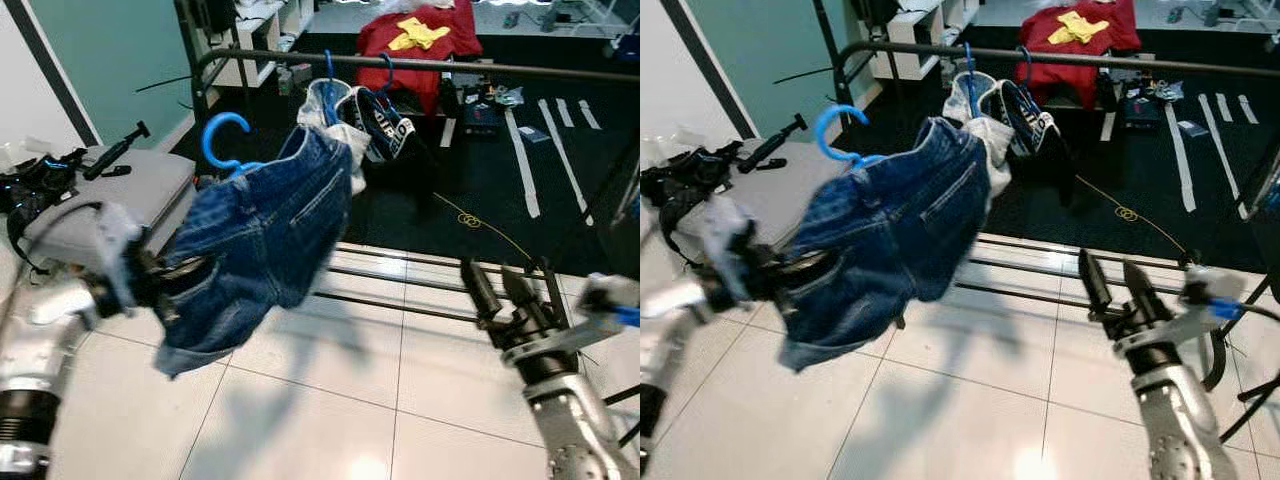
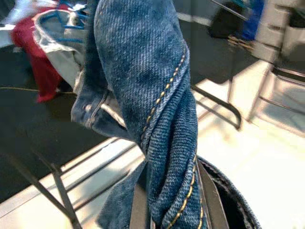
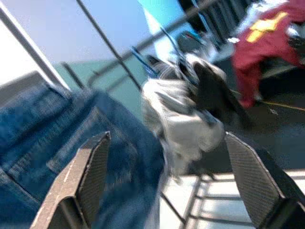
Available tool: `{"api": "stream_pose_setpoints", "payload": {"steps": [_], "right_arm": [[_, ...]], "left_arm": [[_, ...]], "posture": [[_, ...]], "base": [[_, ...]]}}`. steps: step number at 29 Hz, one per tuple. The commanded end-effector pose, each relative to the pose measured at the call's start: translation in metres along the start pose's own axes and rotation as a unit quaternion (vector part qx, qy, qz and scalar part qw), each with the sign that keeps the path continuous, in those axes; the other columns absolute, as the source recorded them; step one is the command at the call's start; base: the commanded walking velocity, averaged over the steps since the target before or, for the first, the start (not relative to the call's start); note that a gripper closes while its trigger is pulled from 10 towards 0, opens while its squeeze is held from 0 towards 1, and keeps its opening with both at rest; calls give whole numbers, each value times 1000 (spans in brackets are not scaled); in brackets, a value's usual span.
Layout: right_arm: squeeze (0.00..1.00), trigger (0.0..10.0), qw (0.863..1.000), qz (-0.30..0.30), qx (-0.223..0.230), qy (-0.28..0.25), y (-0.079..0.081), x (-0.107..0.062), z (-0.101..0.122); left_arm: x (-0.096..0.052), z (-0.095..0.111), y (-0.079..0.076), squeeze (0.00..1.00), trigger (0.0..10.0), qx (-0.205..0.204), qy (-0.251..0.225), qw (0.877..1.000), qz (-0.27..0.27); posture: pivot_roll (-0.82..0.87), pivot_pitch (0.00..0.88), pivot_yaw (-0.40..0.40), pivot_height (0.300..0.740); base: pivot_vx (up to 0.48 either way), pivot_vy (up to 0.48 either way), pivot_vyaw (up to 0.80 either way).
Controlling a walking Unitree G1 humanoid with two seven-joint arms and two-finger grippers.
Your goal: Hang hanger
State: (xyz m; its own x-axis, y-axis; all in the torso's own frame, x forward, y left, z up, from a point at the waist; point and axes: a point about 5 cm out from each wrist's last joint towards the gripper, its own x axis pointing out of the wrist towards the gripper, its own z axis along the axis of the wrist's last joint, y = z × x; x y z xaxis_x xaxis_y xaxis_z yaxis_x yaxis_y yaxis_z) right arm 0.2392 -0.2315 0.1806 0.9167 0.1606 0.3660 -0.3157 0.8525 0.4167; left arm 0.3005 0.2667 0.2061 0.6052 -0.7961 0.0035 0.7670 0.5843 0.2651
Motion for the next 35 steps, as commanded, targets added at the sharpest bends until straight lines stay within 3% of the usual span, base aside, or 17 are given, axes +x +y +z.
{"api": "stream_pose_setpoints", "payload": {"steps": [1, 2, 3, 5, 8, 10, 11, 12, 14, 16, 18, 24, 30, 31, 33, 34, 35], "right_arm": [[0, 10000, 999, 25, 11, -24, 0, -8, 15], [0, 10000, 999, 25, 11, -24, 0, -8, 15], [0, 10000, 999, 34, 15, -33, 0, -10, 20], [0, 10000, 998, 44, 23, -41, 0, -12, 24], [0, 10000, 995, 83, 35, -37, 4, -16, 28], [0, 10000, 995, 83, 35, -37, 4, -16, 28], [0, 10000, 982, 186, 43, 15, 23, -27, 23], [0, 10000, 982, 186, 43, 15, 23, -27, 23], [0, 10000, 962, 263, 64, 37, 39, -34, 27], [0, 10000, 958, 279, 60, 35, 40, -33, 33], [0, 10000, 958, 279, 60, 35, 40, -33, 33], [0, 10000, 956, 291, 35, 22, 34, -28, 46], [0, 10000, 957, 290, 25, 4, 31, -29, 56], [0, 10000, 955, 297, 25, 0, 33, -30, 59], [0, 10000, 955, 297, 25, 0, 33, -30, 59], [0, 10000, 944, 330, 20, 6, 45, -32, 62], [0, 10000, 939, 343, 20, 9, 50, -32, 63]], "left_arm": [[-32, 13, 7, 0, 10000, -6, 6, 999, -35], [-32, 13, 7, 0, 10000, -6, 6, 999, -35], [-43, 18, 6, 0, 10000, -22, 7, 998, -66], [-50, 25, 3, 0, 10000, -30, 0, 995, -93], [-50, 36, -3, 0, 10000, -32, -22, 989, -140], [-50, 36, -3, 0, 10000, -32, -22, 989, -140], [-33, 46, -16, 0, 10000, -27, -57, 979, -196], [-33, 46, -16, 0, 10000, -27, -57, 979, -196], [-18, 60, -30, 0, 10000, -29, -106, 960, -257], [-12, 73, -39, 0, 10000, -33, -144, 942, -303], [-12, 73, -39, 0, 10000, -33, -144, 942, -303], [-2, 81, -50, 0, 10000, -38, -130, 924, -359], [1, 83, -52, 0, 10000, -39, -109, 923, -367], [3, 81, -49, 0, 10000, -26, -92, 930, -354], [3, 81, -49, 0, 10000, -26, -92, 930, -354], [17, 71, -39, 0, 10000, 38, -41, 958, -280], [24, 67, -35, 0, 10000, 73, -24, 965, -251]], "posture": [[-92, 75, 78, 740], [-92, 75, 78, 740], [-84, 76, 75, 740], [-80, 77, 72, 740], [-74, 77, 70, 740], [-74, 77, 70, 740], [-78, 79, 68, 740], [-78, 79, 68, 740], [-93, 82, 74, 740], [-95, 84, 78, 740], [-95, 84, 78, 740], [-86, 84, 80, 740], [-82, 81, 82, 740], [-84, 81, 82, 740], [-84, 81, 82, 740], [-84, 81, 80, 740], [-84, 81, 80, 740]], "base": [[0, 0, 0], [0, 0, 0], [0, 0, 0], [0, 0, 0], [0, 0, 0], [0, 0, 0], [0, 0, 0], [0, 0, 0], [0, 0, 0], [0, 0, 0], [0, 0, 0], [0, 0, 0], [0, 0, 0], [0, 0, 0], [0, 0, 0], [0, 0, 0], [0, 0, 0]]}}
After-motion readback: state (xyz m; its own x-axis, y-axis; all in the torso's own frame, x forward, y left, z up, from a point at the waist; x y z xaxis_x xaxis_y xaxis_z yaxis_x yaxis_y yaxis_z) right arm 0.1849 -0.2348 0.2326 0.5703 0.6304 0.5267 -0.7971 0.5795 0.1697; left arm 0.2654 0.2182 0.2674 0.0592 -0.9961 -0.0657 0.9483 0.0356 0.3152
